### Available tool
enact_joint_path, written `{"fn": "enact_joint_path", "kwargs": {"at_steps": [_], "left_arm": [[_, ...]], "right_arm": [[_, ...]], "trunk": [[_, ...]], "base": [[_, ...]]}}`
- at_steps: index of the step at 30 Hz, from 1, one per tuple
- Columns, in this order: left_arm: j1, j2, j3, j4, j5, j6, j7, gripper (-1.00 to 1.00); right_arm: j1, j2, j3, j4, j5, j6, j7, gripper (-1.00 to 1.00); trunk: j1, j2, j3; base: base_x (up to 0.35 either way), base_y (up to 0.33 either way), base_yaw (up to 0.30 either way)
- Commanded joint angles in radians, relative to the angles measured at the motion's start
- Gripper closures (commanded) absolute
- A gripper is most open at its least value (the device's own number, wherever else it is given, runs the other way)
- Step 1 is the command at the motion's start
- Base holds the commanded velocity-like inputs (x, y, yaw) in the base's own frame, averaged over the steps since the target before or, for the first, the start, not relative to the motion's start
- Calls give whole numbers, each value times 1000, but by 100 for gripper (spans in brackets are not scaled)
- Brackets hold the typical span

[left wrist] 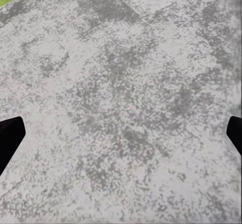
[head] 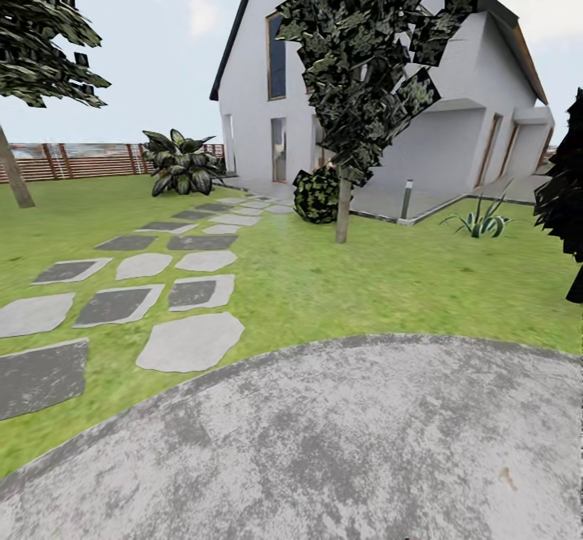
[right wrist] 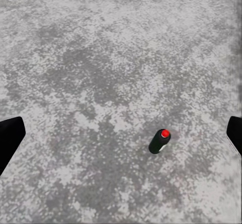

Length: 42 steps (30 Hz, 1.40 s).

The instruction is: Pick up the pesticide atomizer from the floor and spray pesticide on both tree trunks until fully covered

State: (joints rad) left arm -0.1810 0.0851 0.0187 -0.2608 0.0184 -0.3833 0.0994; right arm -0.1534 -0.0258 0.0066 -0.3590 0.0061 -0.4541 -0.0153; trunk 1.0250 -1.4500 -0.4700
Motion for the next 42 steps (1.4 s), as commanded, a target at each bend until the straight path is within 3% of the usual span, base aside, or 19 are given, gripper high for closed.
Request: {"fn": "enact_joint_path", "kwargs": {"at_steps": [1,16,31,42], "left_arm": [[0,0,0,0,0,0,0,-100],[0,1,1,0,0,1,0,-100],[0,1,1,0,1,1,0,-100],[0,2,1,0,2,1,0,-100]], "right_arm": [[0,0,0,0,0,0,0,-100],[0,-3,-4,-4,-1,-1,0,-100],[0,-3,-4,-5,-2,0,0,-100],[0,-2,-2,-5,-2,-1,-1,-100]], "trunk": [[0,0,0],[0,0,0],[0,0,1],[0,0,1]], "base": [[0,-287,0],[0,-287,-2],[0,-287,-241],[0,-287,-29]]}}
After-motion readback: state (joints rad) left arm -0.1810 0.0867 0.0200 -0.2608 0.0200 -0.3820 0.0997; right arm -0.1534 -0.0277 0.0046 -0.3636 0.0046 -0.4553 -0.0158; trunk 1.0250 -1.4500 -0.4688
